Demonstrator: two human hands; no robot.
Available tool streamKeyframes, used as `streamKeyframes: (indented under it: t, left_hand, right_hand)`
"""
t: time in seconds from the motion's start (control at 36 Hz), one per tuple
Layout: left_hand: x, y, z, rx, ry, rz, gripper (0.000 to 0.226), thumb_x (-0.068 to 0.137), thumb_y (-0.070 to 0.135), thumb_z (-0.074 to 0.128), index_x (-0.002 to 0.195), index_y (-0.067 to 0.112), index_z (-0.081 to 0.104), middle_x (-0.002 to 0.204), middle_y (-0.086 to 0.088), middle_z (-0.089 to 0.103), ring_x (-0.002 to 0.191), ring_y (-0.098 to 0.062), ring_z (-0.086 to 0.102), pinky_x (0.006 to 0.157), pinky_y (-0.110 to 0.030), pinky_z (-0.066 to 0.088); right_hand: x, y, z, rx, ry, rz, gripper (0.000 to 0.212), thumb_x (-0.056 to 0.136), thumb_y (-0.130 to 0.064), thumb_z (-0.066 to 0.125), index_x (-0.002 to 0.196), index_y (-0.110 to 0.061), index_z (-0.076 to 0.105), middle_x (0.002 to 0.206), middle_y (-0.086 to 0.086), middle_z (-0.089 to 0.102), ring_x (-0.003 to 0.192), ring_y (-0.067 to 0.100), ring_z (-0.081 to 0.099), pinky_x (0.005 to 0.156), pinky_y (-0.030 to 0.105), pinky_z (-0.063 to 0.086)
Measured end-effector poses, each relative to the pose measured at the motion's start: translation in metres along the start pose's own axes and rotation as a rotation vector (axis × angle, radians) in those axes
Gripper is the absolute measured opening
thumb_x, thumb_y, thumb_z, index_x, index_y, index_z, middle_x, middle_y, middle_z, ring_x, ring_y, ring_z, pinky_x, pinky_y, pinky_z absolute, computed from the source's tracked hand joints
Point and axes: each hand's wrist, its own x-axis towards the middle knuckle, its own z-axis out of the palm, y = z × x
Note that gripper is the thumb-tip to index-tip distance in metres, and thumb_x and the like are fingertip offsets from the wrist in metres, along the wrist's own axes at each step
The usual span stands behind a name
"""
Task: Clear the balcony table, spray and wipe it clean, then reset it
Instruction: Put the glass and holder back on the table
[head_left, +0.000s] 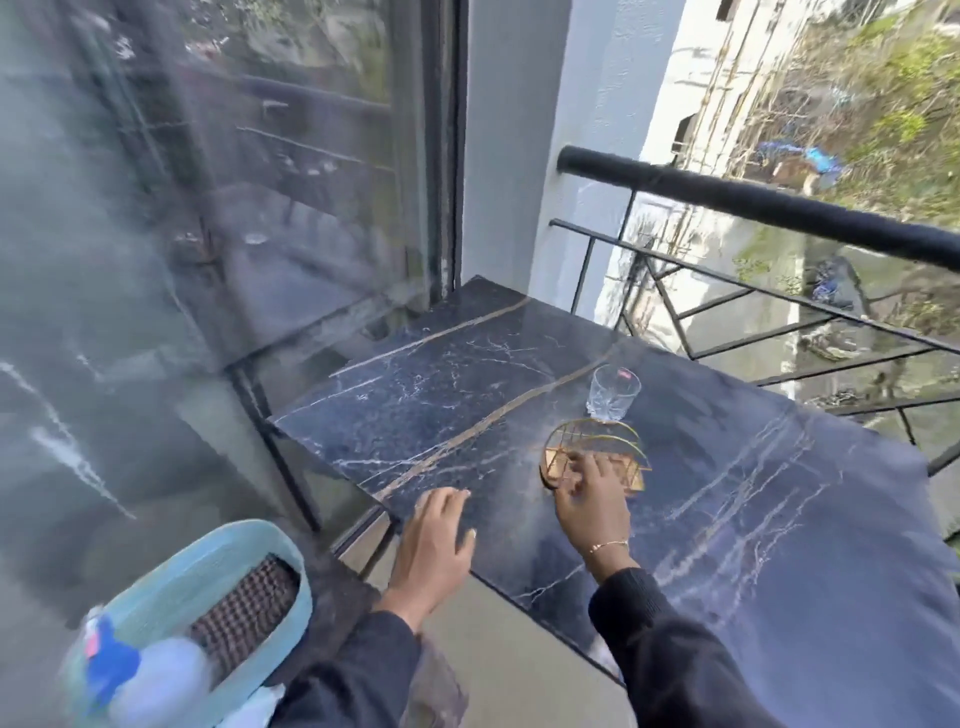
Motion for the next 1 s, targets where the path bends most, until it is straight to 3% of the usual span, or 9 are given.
streamKeyframes:
  t: [0.11,0.22,0.31,0.39,0.44,0.5,0.56,0.72,1.0]
  left_hand:
    - [-0.074,-0.053,-0.01,0.021,0.073,-0.125,0.036,0.064,0.013,0.075,0.099,0.008,0.067,0.093,-0.006,0.065,0.085,-0.027,0.062,0.081,-0.032,0.046]
    - [-0.159,-0.108,-0.024,0.098,0.054,-0.35,0.034,0.06,0.007,0.078,0.092,0.007,0.066,0.085,-0.009,0.065,0.074,-0.031,0.065,0.064,-0.034,0.056]
    - [-0.215,-0.144,-0.03,0.126,0.025,-0.533,0.025,0.065,0.016,0.061,0.088,0.009,0.065,0.077,-0.008,0.064,0.067,-0.03,0.066,0.058,-0.031,0.052]
    - [-0.259,-0.17,-0.024,0.016,0.006,-0.742,0.04,0.052,-0.001,0.08,0.089,0.004,0.065,0.077,-0.014,0.065,0.067,-0.036,0.066,0.052,-0.035,0.055]
    - [-0.283,-0.183,-0.017,-0.006,-0.029,-0.869,0.039,0.055,-0.007,0.079,0.089,0.002,0.064,0.078,-0.017,0.065,0.071,-0.04,0.065,0.055,-0.04,0.054]
    - [-0.294,-0.19,-0.013,-0.052,-0.02,-0.956,0.028,0.073,-0.003,0.07,0.1,0.001,0.063,0.094,-0.021,0.065,0.09,-0.042,0.063,0.072,-0.043,0.053]
    - [-0.298,-0.195,-0.004,-0.042,-0.116,-1.045,0.028,0.09,0.01,0.055,0.117,0.004,0.056,0.117,-0.015,0.059,0.112,-0.033,0.054,0.092,-0.037,0.043]
    - [-0.296,-0.203,0.027,-0.083,-0.175,-1.153,0.023,0.096,0.016,0.045,0.111,0.003,0.055,0.119,-0.013,0.056,0.113,-0.026,0.053,0.087,-0.03,0.04]
    - [-0.276,-0.186,0.049,-0.151,-0.194,-1.176,0.025,0.095,0.013,0.045,0.115,0.002,0.056,0.122,-0.016,0.051,0.11,-0.03,0.054,0.084,-0.031,0.042]
  right_hand:
    - [-0.054,-0.03,0.056,-0.011,-0.107,-0.049,0.033,0.076,-0.009,0.049,0.104,0.002,0.064,0.101,0.021,0.062,0.092,0.039,0.06,0.079,0.044,0.051]
    - [-0.122,-0.059,0.117,-0.013,-0.32,-0.116,0.03,0.084,-0.006,0.047,0.109,-0.002,0.063,0.104,0.018,0.059,0.093,0.038,0.06,0.082,0.042,0.05]
    - [-0.163,-0.076,0.152,-0.058,-0.596,-0.102,0.026,0.085,-0.002,0.048,0.106,0.001,0.062,0.103,0.015,0.054,0.098,0.036,0.059,0.083,0.037,0.045]
    - [-0.194,-0.083,0.181,-0.168,-0.689,-0.138,0.023,0.079,-0.003,0.042,0.088,0.002,0.063,0.095,0.02,0.061,0.09,0.032,0.06,0.075,0.032,0.039]
    - [-0.211,-0.08,0.205,-0.224,-0.717,-0.208,0.018,0.072,0.005,0.052,0.083,-0.001,0.065,0.085,0.019,0.065,0.083,0.028,0.064,0.07,0.026,0.04]
    - [-0.225,-0.082,0.221,-0.268,-0.856,-0.198,0.023,0.084,0.0,0.049,0.102,0.0,0.063,0.108,0.017,0.063,0.104,0.027,0.06,0.084,0.026,0.04]
    - [-0.235,-0.077,0.237,-0.286,-0.975,-0.127,0.033,0.09,-0.012,0.048,0.122,-0.005,0.055,0.129,0.011,0.052,0.119,0.026,0.051,0.096,0.026,0.038]
    - [-0.252,-0.065,0.275,-0.335,-0.972,-0.179,0.047,0.093,-0.02,0.047,0.138,-0.012,0.038,0.144,0.004,0.038,0.129,0.025,0.037,0.109,0.025,0.027]
    - [-0.274,-0.054,0.281,-0.405,-0.942,0.064,0.056,0.09,-0.036,0.053,0.137,-0.013,0.034,0.138,0.01,0.035,0.124,0.03,0.041,0.102,0.036,0.039]
